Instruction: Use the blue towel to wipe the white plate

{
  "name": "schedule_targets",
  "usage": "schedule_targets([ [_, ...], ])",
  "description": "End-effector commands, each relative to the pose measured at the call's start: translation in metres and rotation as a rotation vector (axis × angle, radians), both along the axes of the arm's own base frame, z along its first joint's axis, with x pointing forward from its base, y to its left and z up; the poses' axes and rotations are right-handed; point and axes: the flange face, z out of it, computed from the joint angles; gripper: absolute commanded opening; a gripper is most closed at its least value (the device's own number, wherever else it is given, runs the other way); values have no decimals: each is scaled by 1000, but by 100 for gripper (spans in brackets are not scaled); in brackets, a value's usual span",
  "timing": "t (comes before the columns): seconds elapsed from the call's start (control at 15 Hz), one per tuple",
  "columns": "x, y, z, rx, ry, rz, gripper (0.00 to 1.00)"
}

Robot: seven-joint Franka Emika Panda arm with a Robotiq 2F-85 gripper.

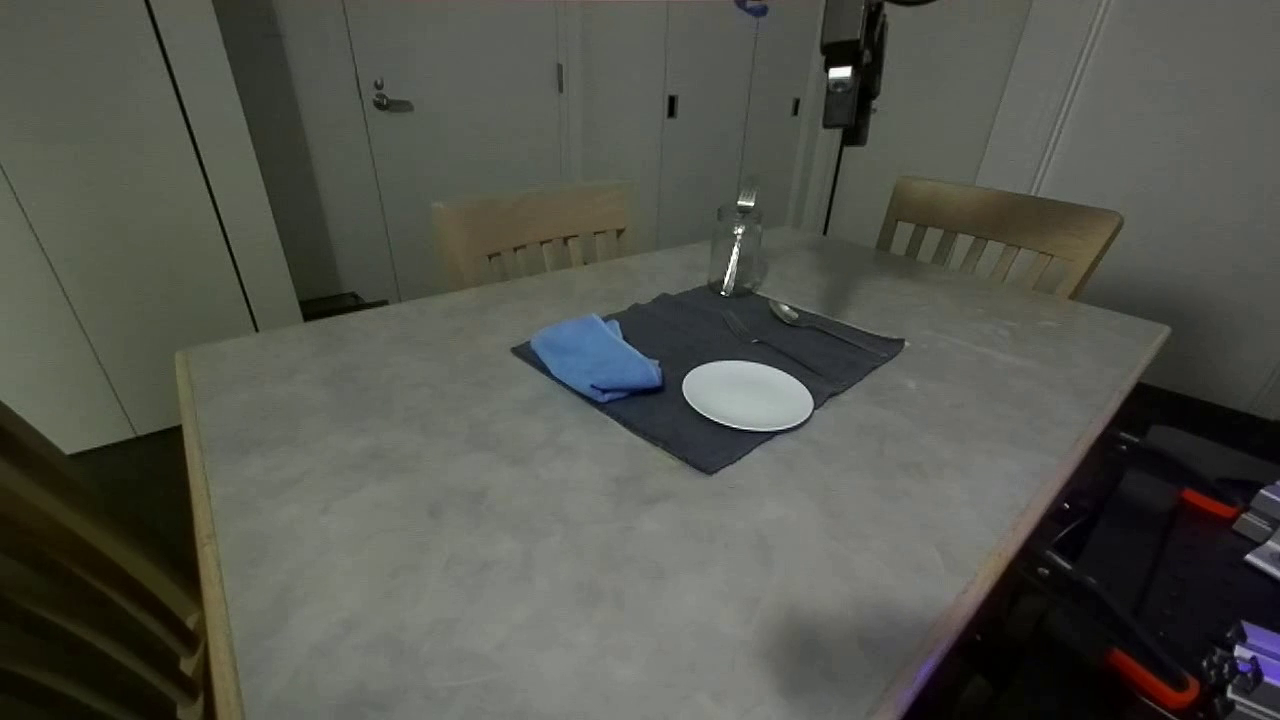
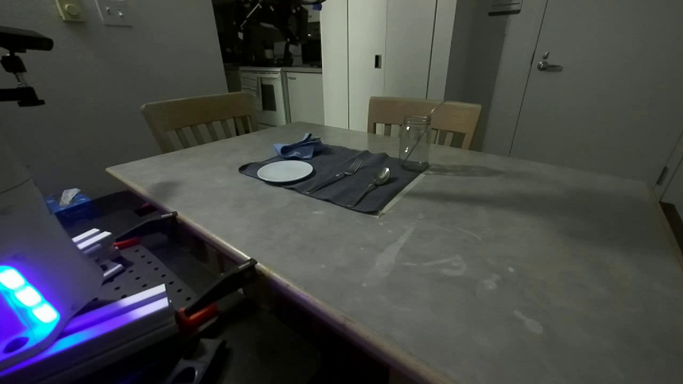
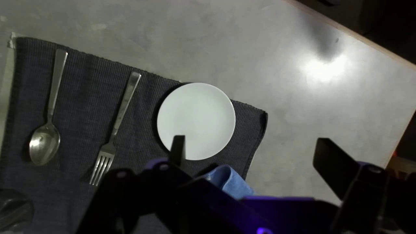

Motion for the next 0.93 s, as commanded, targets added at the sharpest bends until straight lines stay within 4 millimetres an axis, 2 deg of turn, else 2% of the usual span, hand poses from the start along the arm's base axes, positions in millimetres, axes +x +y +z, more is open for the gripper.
schedule_targets([
  [0.0, 6, 1, -6, 16, 14, 33, 100],
  [0.13, 10, 2, -14, 19, 27, 39, 100],
  [0.4, 8, 2, -7, 19, 14, 37, 100],
  [0.87, 52, 29, -28, 33, -135, 90, 100],
])
